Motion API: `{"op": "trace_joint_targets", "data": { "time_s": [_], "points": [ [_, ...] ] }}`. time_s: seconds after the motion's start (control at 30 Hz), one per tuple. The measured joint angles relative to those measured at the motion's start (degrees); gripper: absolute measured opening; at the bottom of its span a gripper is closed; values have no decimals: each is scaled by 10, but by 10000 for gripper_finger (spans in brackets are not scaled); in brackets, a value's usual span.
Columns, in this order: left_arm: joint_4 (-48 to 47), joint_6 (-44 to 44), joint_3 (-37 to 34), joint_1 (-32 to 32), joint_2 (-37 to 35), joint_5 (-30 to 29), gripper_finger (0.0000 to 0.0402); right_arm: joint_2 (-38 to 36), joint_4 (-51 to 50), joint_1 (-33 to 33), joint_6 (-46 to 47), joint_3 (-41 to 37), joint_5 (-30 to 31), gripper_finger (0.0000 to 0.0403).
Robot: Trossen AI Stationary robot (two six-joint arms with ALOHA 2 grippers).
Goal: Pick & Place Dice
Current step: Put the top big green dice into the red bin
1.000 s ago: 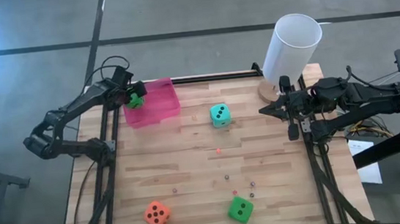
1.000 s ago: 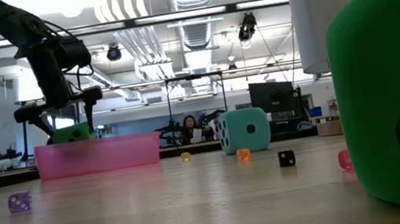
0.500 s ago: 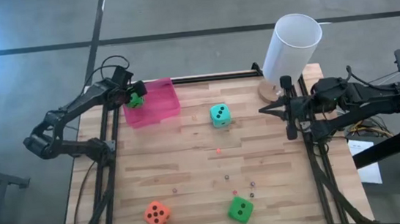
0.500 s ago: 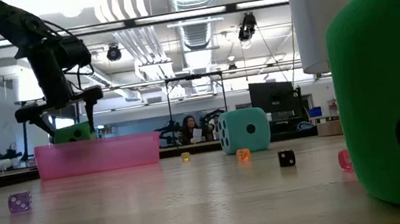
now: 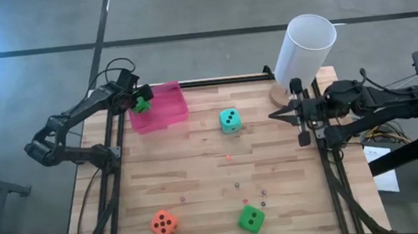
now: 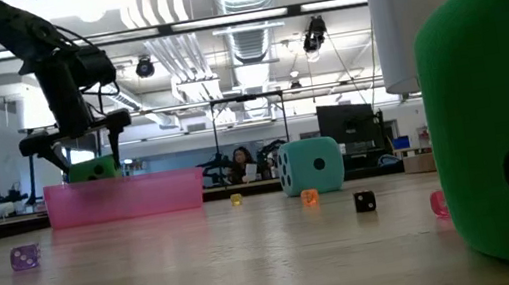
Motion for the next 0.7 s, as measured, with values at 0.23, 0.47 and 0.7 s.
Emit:
{"op": "trace_joint_targets", "data": {
  "time_s": [0.23,0.47,0.7],
  "points": [
    [0,0,0,0,0,0,399,68,99,-21,8,5,7,8],
    [1,0,0,0,0,0,396,121,107,-56,111,44,49,8],
    [0,2,0,0,0,0,397,173,112,-60,192,70,46,8]
  ]
}}
